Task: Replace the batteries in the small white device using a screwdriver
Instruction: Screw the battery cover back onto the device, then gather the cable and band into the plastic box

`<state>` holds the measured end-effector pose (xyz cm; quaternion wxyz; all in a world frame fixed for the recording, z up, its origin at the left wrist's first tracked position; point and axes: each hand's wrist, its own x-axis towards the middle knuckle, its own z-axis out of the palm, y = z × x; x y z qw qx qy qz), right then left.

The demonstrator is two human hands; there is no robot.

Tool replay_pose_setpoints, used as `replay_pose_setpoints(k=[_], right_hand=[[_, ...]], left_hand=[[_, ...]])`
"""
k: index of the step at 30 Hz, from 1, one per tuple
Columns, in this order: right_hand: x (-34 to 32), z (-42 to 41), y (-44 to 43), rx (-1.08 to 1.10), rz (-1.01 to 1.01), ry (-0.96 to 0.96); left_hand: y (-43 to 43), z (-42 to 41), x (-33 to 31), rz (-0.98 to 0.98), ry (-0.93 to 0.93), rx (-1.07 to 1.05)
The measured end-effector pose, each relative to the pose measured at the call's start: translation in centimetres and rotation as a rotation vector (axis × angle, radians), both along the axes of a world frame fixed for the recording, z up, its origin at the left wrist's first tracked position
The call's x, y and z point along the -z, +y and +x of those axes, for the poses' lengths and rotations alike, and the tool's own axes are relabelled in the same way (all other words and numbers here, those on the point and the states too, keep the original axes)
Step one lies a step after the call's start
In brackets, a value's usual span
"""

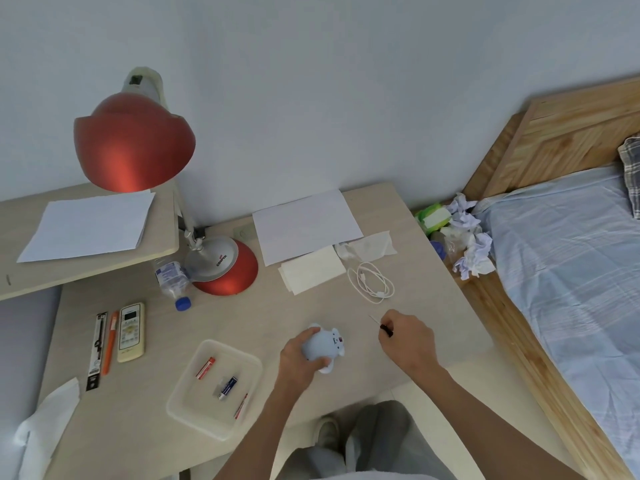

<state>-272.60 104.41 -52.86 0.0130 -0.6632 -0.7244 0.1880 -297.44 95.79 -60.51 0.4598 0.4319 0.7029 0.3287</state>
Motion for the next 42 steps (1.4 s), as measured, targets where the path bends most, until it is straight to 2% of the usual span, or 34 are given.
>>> replay_pose_setpoints(k=[4, 12, 16, 27, 32, 36, 42], right_hand=[[2.3, -1.8, 0.8, 0.039, -0.032, 0.014], [7.1, -3.5, 1.8, 0.103, -0.074, 0.185], [7.7, -3.5, 1.8, 0.118, -0.087, 0.262], [7.8, -3.4, 1.4, 0.169, -0.081, 0.303], [6.1, -1.4, 0.4, 0.226, 0.004, 0.381], [4.7, 1.2, -0.8, 0.309, 0.09, 0.396], [4.2, 3.6, -2.7, 0.446, 0.088, 0.41]], left_hand=[[0.2, -1.2, -0.1, -0.016, 0.002, -0.036], [-0.4, -1.5, 0.4, -0.006, 0.003, -0.092], [-0.6, -1.4, 0.6, 0.009, -0.02, -0.118], [-0.6, -1.6, 0.1, -0.011, 0.018, -0.059], [-0.4, -1.7, -0.5, -0.065, 0.111, 0.032], [0.1, -2.0, -1.9, -0.119, 0.314, 0.15], [2.3, -2.1, -5.5, -0.107, 0.518, 0.291]])
